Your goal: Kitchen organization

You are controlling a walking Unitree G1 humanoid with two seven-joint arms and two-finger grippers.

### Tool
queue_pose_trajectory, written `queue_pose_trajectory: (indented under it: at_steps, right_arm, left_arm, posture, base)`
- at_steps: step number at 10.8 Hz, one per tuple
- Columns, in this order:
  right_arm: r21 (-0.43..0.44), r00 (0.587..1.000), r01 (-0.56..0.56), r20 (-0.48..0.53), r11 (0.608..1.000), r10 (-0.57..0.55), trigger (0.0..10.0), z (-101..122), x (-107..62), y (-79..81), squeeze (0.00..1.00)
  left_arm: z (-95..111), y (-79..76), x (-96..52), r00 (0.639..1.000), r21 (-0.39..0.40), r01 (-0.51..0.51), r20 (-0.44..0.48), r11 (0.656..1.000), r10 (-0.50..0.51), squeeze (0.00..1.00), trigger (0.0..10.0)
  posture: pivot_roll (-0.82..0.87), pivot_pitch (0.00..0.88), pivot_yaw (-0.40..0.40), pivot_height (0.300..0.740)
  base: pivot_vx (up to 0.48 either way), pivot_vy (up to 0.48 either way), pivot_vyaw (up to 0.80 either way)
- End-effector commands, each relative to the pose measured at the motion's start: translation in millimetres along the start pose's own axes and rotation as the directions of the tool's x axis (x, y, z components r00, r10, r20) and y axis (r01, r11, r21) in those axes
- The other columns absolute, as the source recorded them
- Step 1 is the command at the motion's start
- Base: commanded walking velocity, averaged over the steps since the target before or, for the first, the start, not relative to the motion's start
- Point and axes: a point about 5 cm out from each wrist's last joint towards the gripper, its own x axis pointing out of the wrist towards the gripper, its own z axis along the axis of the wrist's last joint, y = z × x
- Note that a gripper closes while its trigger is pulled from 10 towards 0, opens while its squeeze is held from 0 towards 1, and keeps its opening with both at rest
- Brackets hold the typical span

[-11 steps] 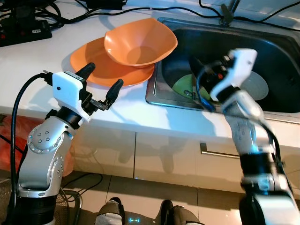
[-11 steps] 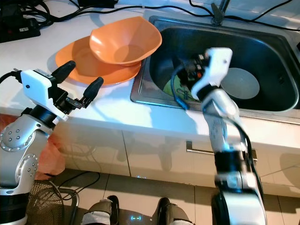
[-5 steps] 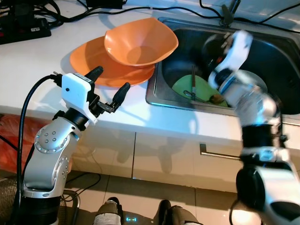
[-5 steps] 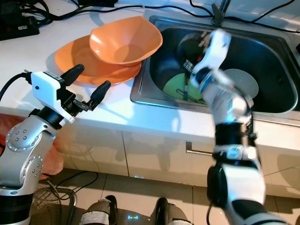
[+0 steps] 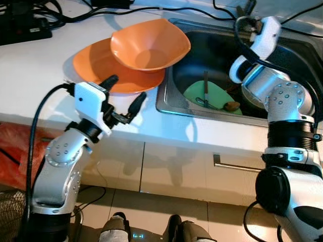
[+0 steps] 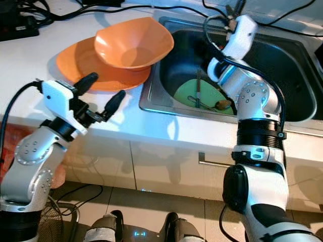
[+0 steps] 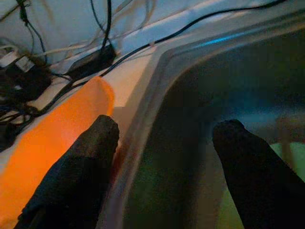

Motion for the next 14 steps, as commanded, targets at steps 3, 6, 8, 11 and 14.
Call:
queue_pose_trajectory:
  at_steps: [3,6,8,11,14]
  right_arm:
    - [0.043,0.996,-0.077,-0.038,0.996,0.078,10.0,-2,4.2,21.3,0.00]
    - [0.071,0.993,-0.096,-0.061,0.993,0.100,10.0,-8,7.6,26.6,0.00]
    - [0.087,0.991,-0.102,-0.074,0.991,0.108,10.0,-11,8.3,28.6,0.00]
    - [0.113,0.989,-0.101,-0.099,0.988,0.112,10.0,-20,11.9,30.2,0.00]
    - [0.133,0.984,-0.102,-0.133,0.986,0.120,10.0,-31,17.3,33.1,0.00]
  left_arm:
    - [-4,-7.0,3.1,1.000,-0.009,0.017,-0.015,1.000,-0.017,0.00,10.0]
    - [-5,-8.4,3.9,1.000,-0.012,0.022,-0.018,1.000,-0.022,0.00,10.0]
    - [-6,-9.8,3.7,1.000,-0.013,0.024,-0.019,1.000,-0.024,0.00,10.0]
    - [-5,-14.0,4.6,0.999,-0.014,0.033,-0.019,0.999,-0.033,0.00,10.0]
    - [-5,-19.0,5.4,0.999,-0.023,0.037,-0.016,0.999,-0.037,0.00,10.0]
  posture:
    - [0.21,0.196,-0.141,0.740]
    - [0.21,0.192,-0.143,0.740]
    - [0.22,0.186,-0.144,0.740]
    - [0.23,0.180,-0.150,0.740]
    - [0.24,0.182,-0.159,0.740]
  base:
    - [0.000,0.000,0.00]
    - [0.000,0.000,0.00]
    - [0.000,0.000,0.00]
    - [0.000,0.000,0.00]
    - [0.000,0.000,0.00]
